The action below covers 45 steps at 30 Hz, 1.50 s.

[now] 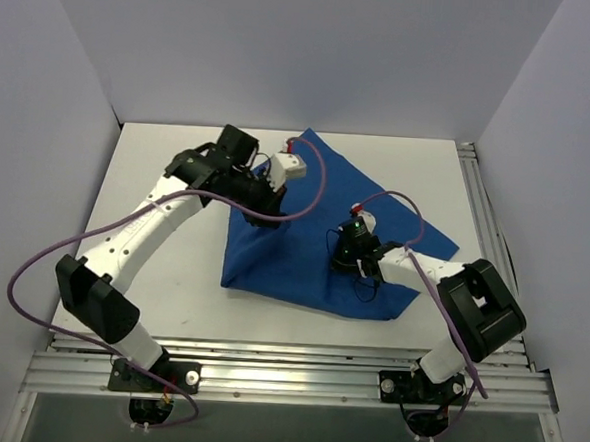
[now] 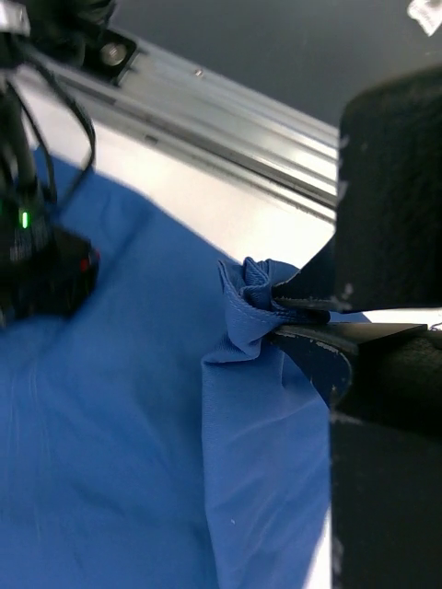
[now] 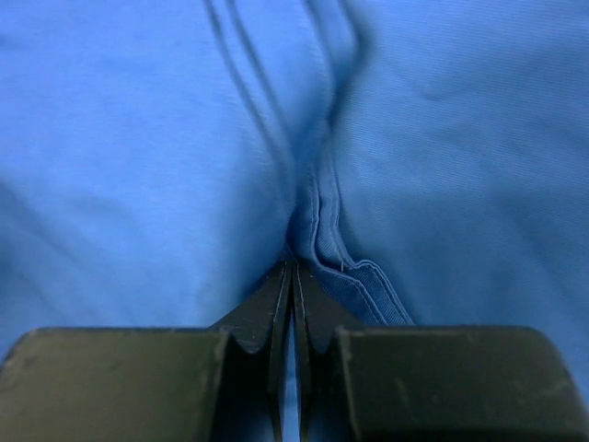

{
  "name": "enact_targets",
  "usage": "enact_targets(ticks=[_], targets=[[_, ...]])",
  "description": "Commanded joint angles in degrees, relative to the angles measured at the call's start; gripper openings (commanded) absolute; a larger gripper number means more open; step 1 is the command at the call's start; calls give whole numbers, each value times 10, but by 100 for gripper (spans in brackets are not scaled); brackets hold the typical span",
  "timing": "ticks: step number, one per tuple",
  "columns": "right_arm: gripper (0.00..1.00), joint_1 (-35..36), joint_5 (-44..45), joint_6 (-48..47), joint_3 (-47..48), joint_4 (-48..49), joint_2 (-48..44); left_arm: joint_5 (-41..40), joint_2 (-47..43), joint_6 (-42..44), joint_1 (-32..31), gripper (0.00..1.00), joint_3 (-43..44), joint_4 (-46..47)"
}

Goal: Prepare the surgical pack

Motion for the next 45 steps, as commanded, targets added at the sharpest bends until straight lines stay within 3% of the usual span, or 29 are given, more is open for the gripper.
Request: enact_targets(ticks=[1,9,19,28,35,38,39,40,41,43,45], targets=[[0,13,-32,22,4,46,12,14,27,-18,-68,2,31,36],[0,17,-58,45,-5,92,23,10,126,15,-172,2,16,81],[0,-2,-51,42,-1,45,-10,33,203,15,-197,2,-17,149],[0,-91,-44,24,-16,-15,-80,21,250,21,-199,2,-50,160],[0,-112,-31,11,-9,-45,-105,19,267,22,-213,5,-48,168],[0,-118,-22,10,-13,-52,-115,15,266,30,-223,23,-47,162],[0,-122,-21,10,-15,-53,-126,13,266,35,-226,33,-46,158],[0,-125,-19,9,-15,-59,-129,10,260,39,-230,48,-44,155],[0,-128,-15,6,-14,-64,-134,4,258,48,-233,55,-42,145],[0,-134,0,2,-10,-77,-148,-2,244,54,-237,67,-34,133],[0,-140,7,-7,-6,-97,-162,0,231,59,-238,72,-25,124]])
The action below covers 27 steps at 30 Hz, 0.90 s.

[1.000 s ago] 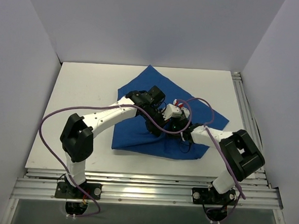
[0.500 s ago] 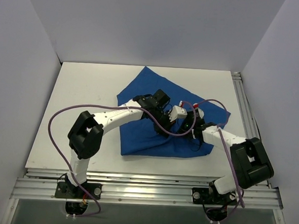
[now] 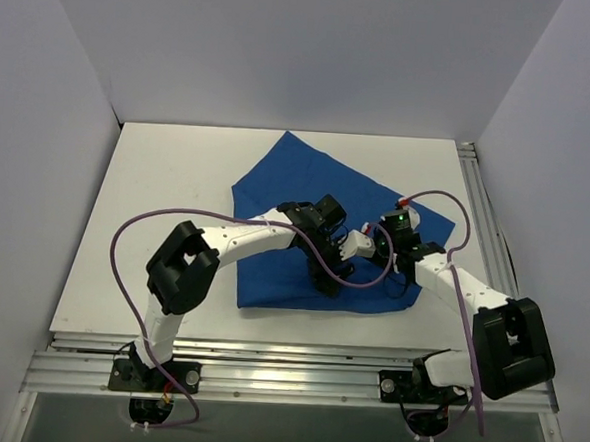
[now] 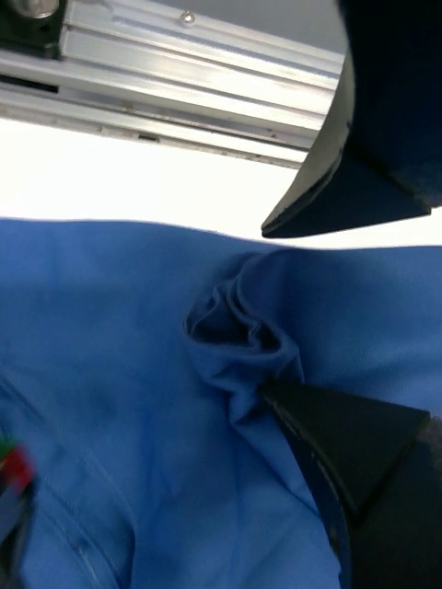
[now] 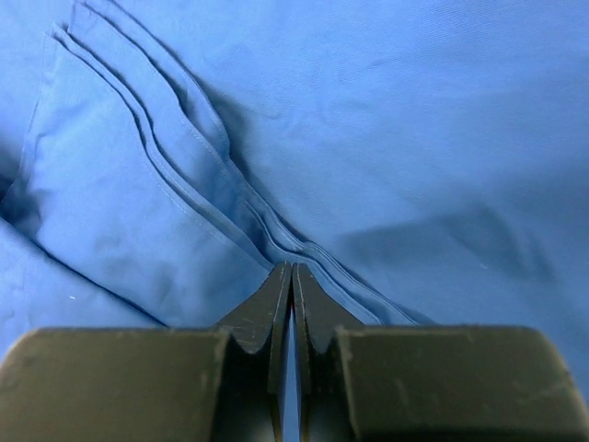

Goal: Prepare the surgical pack

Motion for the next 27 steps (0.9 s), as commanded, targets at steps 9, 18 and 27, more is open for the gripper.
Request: enact_targets(ticks=[9,18,27], targets=[[13,10,-17,-100,61,-84,-40,0,-129,54,-14,82,78,-120],[46,78,-49,-83,49,-72,-74,52,-241,47,159,84,-19,-160],[54,143,-4,-45,28,-126,-33,-108,-196,-29,340,84,-96,-96]])
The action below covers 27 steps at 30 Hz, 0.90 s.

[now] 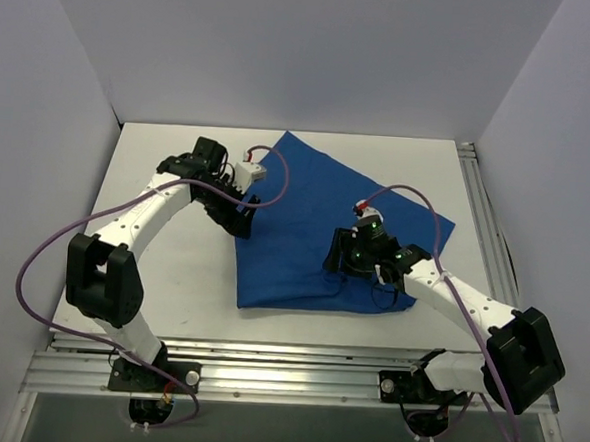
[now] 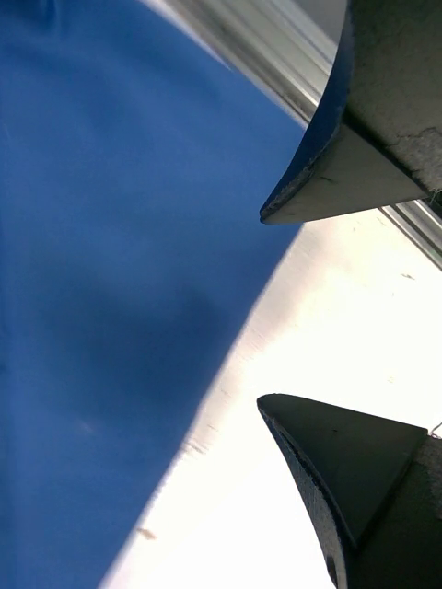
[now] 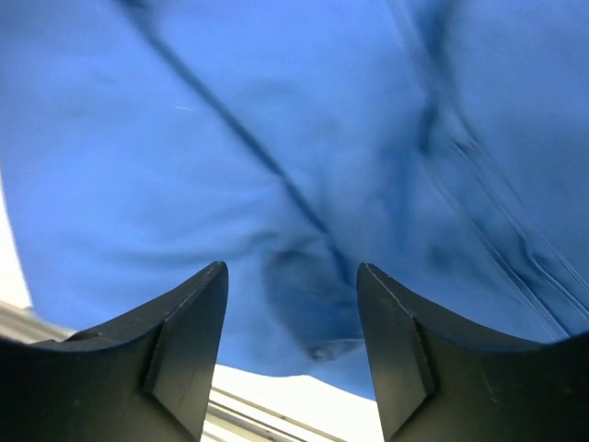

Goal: Prepare the surgical pack

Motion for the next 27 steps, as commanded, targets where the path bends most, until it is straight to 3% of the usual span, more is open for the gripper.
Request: enact_targets(ticks=[1,7,15,18,19,22,27], targets=[[53,2,49,24,-14,-59,15,-55,24,-24,17,84,-20,32],[40,15,47,43,-11,-76,-7,-53,51,-18,16,84,-47,50],[42,22,59,52,-8,-134,-17,-47,85,-21,16,84,-55,64],[29,22,59,54,-12,-125,-21,-46,91,-24,16,84,-54,65],[18,22,59,54,-12,-121,-19,-45,92,-23,16,84,-53,65],[0,22,67,53,-5,-129,-17,-45,90,-23,16,84,-51,64],[0,22,95,55,22,-170,-46,-49,81,-19,16,84,-44,64]])
